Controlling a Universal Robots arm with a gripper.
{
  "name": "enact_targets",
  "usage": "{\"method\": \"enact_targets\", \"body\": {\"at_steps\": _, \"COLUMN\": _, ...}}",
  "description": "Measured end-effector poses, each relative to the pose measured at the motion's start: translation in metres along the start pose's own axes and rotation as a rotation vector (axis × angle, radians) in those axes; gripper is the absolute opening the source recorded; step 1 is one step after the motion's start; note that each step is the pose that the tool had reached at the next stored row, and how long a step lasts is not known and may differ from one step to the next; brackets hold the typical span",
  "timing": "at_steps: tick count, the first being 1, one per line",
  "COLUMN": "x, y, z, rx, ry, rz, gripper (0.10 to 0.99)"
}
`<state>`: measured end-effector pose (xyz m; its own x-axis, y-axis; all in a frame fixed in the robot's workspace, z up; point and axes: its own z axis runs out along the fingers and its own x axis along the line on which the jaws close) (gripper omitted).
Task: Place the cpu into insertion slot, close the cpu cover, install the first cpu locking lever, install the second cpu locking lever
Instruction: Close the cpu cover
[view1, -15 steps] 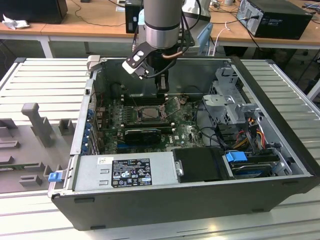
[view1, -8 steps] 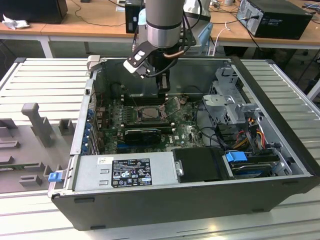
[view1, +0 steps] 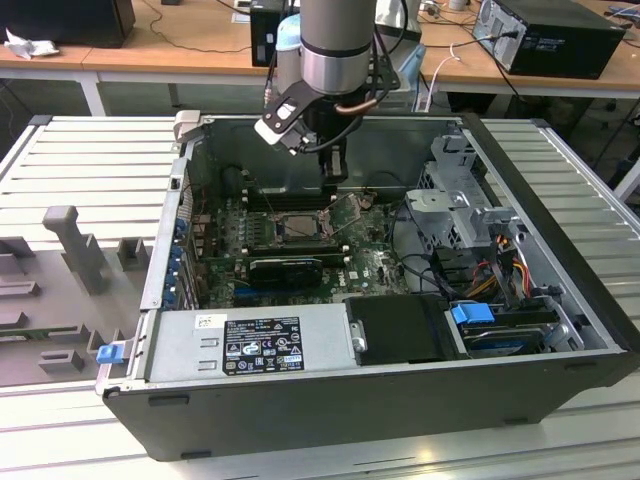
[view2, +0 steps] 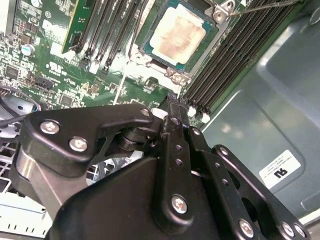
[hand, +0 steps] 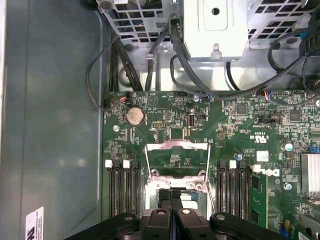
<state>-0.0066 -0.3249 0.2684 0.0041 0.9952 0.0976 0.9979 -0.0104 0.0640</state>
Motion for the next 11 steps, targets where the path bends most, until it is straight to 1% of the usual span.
{"method": "enact_targets", "body": {"at_steps": 2, "x": 0.0002, "y": 0.0016, "z": -0.0012, "rx": 0.0, "ry": 0.0001, "rz": 0.0, "gripper": 0.106}}
{"method": "enact_targets", "body": {"at_steps": 3, "x": 0.0002, "y": 0.0035, "z": -0.0013, "rx": 0.0, "ry": 0.0004, "rz": 0.0, "gripper": 0.106}}
{"method": "enact_targets", "body": {"at_steps": 9, "x": 0.0005, "y": 0.0177, "z": -0.0006, "rx": 0.002, "ry": 0.0, "rz": -0.001, "gripper": 0.106}}
{"method": "enact_targets", "body": {"at_steps": 11, "x": 0.0006, "y": 0.0211, "z": -0.0003, "rx": 0.002, "ry": 0.0, "rz": -0.001, "gripper": 0.106}}
